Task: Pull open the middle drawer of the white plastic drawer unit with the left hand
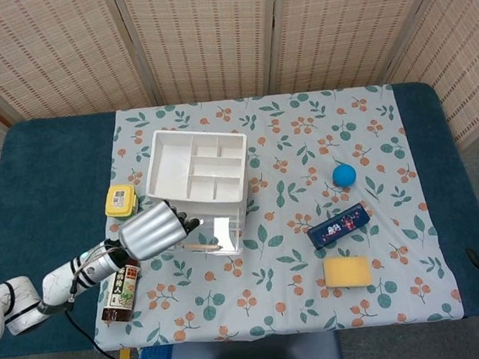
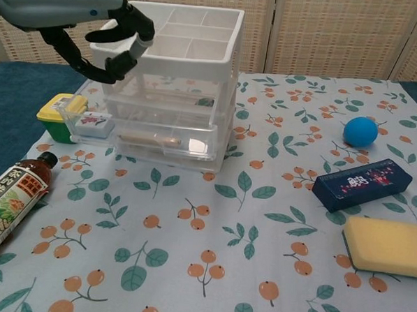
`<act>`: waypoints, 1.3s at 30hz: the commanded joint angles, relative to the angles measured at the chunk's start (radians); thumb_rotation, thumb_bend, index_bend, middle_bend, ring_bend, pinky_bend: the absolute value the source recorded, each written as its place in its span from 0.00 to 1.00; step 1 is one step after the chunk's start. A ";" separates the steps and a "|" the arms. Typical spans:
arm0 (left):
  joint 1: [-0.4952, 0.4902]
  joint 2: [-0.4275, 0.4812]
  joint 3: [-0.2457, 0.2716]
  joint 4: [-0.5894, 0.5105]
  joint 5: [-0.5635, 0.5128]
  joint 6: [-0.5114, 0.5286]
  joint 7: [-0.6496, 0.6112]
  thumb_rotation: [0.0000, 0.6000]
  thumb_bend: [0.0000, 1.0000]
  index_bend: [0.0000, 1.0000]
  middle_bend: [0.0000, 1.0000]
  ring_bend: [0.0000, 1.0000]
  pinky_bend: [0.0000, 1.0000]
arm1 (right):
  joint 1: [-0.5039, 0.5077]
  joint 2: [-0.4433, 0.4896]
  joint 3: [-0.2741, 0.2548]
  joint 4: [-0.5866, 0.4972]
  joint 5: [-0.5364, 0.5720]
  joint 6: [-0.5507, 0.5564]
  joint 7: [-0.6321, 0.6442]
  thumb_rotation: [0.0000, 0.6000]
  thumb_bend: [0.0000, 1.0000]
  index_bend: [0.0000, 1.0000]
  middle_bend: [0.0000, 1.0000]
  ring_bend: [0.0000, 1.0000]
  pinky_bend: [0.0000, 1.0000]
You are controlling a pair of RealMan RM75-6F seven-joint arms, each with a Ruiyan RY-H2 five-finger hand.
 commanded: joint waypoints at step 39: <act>0.324 -0.087 -0.012 0.150 -0.434 -0.217 -0.149 1.00 0.18 0.56 0.82 0.94 1.00 | 0.004 0.009 -0.010 -0.021 -0.029 0.009 -0.010 1.00 0.28 0.00 0.00 0.00 0.00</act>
